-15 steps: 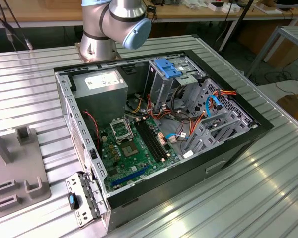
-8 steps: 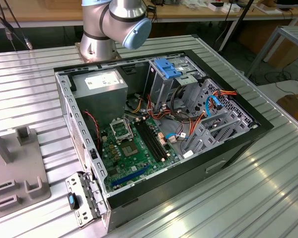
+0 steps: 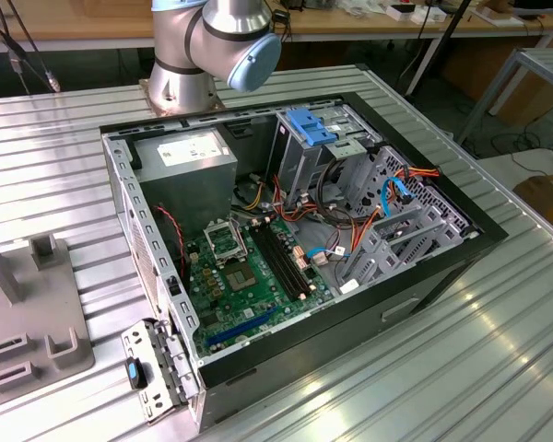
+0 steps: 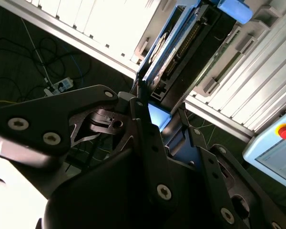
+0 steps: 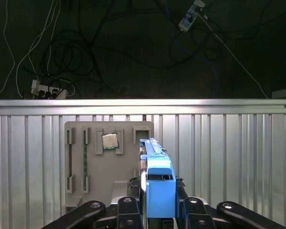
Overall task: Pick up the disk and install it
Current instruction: 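Pick up the disk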
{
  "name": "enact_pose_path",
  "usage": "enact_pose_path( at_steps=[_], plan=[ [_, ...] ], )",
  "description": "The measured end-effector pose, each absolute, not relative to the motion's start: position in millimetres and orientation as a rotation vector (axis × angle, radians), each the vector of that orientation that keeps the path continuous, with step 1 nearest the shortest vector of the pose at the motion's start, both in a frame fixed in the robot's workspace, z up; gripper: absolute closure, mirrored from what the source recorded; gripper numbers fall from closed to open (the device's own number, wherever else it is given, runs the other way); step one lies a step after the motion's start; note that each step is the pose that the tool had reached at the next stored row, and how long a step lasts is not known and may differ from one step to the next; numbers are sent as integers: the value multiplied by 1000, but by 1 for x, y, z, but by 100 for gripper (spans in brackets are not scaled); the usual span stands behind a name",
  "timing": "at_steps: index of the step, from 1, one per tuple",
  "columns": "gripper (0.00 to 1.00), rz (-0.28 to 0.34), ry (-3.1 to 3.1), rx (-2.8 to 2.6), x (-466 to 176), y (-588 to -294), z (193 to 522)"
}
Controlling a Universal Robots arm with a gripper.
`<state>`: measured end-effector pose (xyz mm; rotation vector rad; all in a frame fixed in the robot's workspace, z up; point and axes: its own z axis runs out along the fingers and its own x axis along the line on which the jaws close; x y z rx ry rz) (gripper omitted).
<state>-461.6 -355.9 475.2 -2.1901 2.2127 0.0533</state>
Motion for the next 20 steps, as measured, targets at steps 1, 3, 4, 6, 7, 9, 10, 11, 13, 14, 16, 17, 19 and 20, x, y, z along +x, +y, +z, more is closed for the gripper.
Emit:
enact_pose_path(
  at_steps=[1, 3, 4, 6, 7, 9, 10, 11, 13, 14, 16, 17, 19, 20],
  plan=[
    [64, 53, 2213, -2190, -462, -356, 475],
    [64, 53, 2213, -2190, -462, -356, 475],
    [64, 53, 2213, -2190, -462, -356, 475],
    [64, 53, 2213, -2190, -462, -356, 475],
    [64, 53, 2213, -2190, -462, -356, 476],
    [64, 53, 2213, -2190, -462, -356, 476],
    [64, 53, 2213, -2190, -462, -356, 476],
    [64, 53, 2213, -2190, -462, -356, 477],
    [64, 53, 2213, -2190, -462, -356, 484],
    [64, 53, 2213, -2190, -462, -356, 488],
    [64, 53, 2213, -2190, -462, -356, 492],
    [64, 53, 2213, -2190, -462, -356, 492],
    [64, 53, 2213, -2190, -462, -356, 492],
    [64, 53, 2213, -2190, -462, -356, 493]
  ],
)
